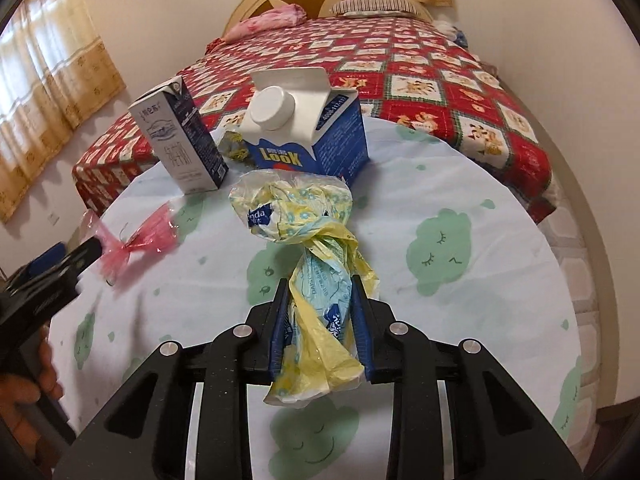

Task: Collect trash
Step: 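Grasp the pink plastic bag with the left tool while the right tool grasps the yellow wrapper bag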

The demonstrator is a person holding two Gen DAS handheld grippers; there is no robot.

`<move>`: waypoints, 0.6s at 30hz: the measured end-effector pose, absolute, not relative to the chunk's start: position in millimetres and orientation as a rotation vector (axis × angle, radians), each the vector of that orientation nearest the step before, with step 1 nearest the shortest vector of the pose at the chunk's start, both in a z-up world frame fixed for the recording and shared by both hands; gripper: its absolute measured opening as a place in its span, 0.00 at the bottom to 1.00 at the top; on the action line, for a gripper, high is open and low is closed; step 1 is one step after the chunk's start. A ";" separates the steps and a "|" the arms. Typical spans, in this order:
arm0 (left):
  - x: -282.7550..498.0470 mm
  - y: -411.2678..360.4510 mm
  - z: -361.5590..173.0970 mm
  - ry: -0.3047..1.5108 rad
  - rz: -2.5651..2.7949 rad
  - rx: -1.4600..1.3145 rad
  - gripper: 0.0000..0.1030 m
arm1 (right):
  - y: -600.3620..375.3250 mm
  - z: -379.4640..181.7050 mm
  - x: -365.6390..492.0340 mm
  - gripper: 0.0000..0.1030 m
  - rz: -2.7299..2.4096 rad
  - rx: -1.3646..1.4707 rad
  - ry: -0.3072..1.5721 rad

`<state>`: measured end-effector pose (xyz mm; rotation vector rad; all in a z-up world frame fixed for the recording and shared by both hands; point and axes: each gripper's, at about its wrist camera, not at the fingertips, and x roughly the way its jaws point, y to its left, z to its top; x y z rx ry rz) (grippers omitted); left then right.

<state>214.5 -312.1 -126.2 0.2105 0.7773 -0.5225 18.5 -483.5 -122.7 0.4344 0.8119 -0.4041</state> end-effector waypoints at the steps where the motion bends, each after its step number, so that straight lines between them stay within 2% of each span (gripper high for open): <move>1: 220.7 -316.5 -132.1 0.808 -0.532 0.187 0.62 | -482.6 -122.4 18.6 0.29 -0.398 0.429 0.812; 3: 226.0 -321.1 -142.3 0.848 -0.537 0.174 0.35 | -482.1 -122.5 21.5 0.29 -0.389 0.422 0.812; 4: 226.8 -322.0 -145.5 0.860 -0.551 0.167 0.31 | -482.2 -122.8 22.8 0.29 -0.387 0.424 0.812; 5: 224.9 -321.9 -146.9 0.863 -0.557 0.161 0.15 | -481.9 -123.6 24.9 0.29 -0.384 0.430 0.813; 8: 213.8 -319.2 -141.2 0.846 -0.559 0.179 0.11 | -477.5 -121.3 24.8 0.29 -0.380 0.441 0.803; 18: 155.2 -270.2 -97.2 0.779 -0.514 0.243 0.11 | -444.5 -100.1 2.5 0.29 -0.356 0.433 0.753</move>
